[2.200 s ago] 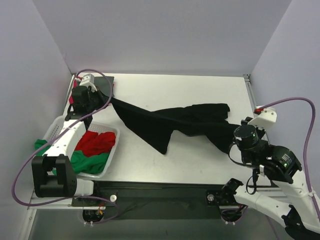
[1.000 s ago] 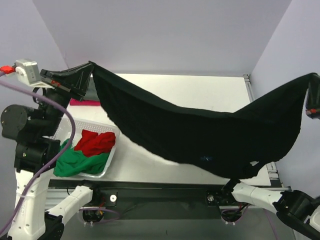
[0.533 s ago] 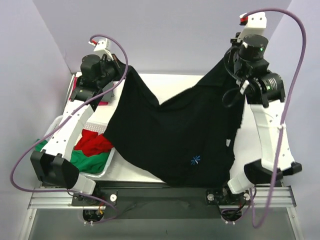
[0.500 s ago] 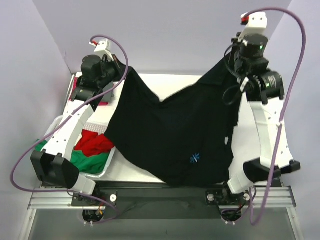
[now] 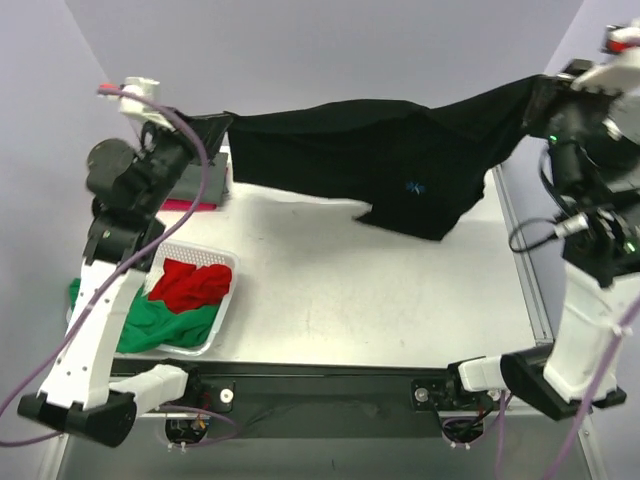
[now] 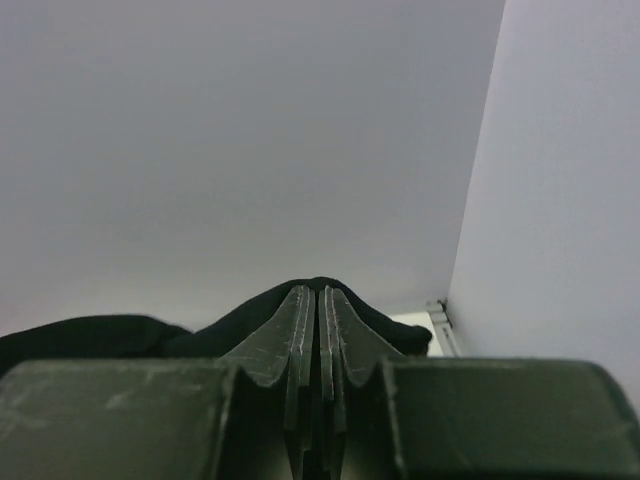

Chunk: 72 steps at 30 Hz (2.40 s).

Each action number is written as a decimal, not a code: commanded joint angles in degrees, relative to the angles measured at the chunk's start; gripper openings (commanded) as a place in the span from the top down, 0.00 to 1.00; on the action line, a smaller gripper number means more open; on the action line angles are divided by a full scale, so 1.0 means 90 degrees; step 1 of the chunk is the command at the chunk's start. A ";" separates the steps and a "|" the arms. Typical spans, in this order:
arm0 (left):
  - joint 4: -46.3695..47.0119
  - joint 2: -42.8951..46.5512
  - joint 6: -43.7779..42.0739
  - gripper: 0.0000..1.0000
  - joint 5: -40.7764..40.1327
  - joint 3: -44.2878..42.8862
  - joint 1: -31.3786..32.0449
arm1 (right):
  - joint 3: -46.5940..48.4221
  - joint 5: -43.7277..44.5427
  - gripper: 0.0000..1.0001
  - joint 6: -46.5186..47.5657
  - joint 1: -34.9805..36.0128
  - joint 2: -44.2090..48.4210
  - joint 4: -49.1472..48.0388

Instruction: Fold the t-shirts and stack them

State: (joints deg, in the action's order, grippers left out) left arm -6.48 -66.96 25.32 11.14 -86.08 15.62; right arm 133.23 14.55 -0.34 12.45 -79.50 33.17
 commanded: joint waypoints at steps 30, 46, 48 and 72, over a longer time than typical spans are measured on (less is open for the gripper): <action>0.1589 0.0228 0.0126 1.00 -0.0171 0.0034 -0.0007 | -0.0379 -0.0182 1.00 0.0965 -0.0006 0.0750 -0.2259; 0.1120 -0.5167 0.0224 0.19 -0.0690 -0.1598 0.0081 | -0.0252 0.1996 0.00 0.1122 -0.0446 -0.3615 -0.1850; 0.1208 -0.5071 0.0175 0.15 -0.0817 -0.1296 0.0169 | -0.0543 0.2055 0.00 0.0888 -0.0446 -0.3608 -0.1664; 0.1744 -0.3331 0.0067 0.12 0.0002 0.2874 0.0814 | -0.8523 -0.0170 0.00 -0.3351 -0.0436 0.0573 -0.1166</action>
State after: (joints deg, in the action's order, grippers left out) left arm 3.49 -98.19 25.30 8.56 -61.39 22.81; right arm 58.70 14.98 -25.76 8.62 -73.95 22.17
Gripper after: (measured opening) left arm 0.876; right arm 0.999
